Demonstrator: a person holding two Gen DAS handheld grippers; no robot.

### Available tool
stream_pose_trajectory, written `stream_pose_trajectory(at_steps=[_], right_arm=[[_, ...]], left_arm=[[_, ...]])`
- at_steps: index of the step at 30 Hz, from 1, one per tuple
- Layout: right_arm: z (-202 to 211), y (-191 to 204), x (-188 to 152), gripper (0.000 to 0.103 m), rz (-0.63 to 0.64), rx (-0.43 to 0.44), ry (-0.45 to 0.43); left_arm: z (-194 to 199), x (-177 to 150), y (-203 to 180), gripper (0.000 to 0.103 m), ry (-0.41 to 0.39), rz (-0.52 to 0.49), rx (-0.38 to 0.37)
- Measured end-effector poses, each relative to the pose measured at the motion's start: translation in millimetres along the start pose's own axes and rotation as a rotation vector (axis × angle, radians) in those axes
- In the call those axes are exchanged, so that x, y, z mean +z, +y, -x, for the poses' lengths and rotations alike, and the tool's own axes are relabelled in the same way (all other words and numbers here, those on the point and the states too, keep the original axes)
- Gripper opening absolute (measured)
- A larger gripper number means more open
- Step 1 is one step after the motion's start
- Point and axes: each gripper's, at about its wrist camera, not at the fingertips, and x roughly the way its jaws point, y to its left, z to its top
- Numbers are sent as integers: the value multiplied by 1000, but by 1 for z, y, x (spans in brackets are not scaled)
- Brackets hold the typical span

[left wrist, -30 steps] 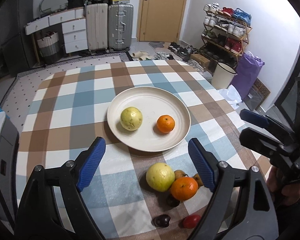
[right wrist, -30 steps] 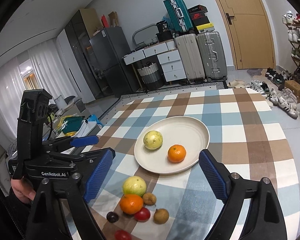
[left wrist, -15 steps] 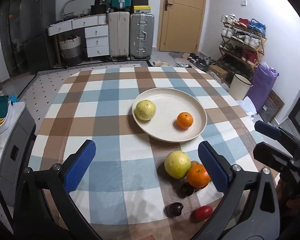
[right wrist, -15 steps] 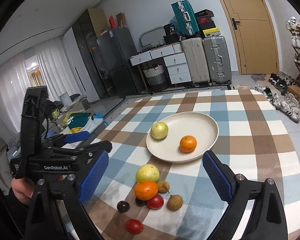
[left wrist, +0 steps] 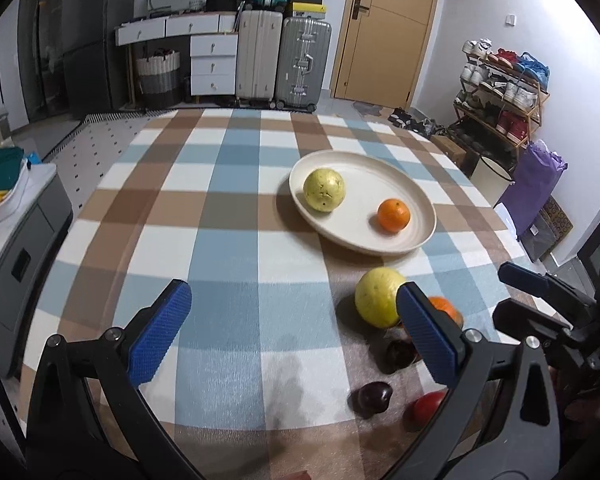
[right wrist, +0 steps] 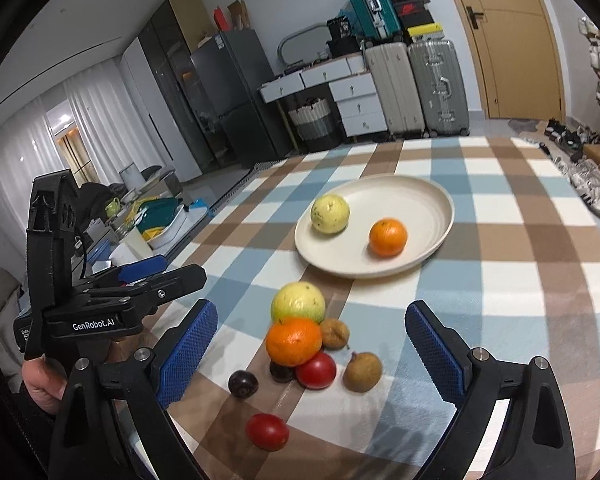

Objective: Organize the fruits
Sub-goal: 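Withdraw both tools from the plate back toward the fruit cluster, then grasp the second orange with the right tool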

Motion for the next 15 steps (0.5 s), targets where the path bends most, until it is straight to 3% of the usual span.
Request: stream_pose_trajectory(at_steps=[15], right_arm=[[-39,4,-14,96,15,27,97]], left_arm=[[-18,-18,17,102,25,36,4]])
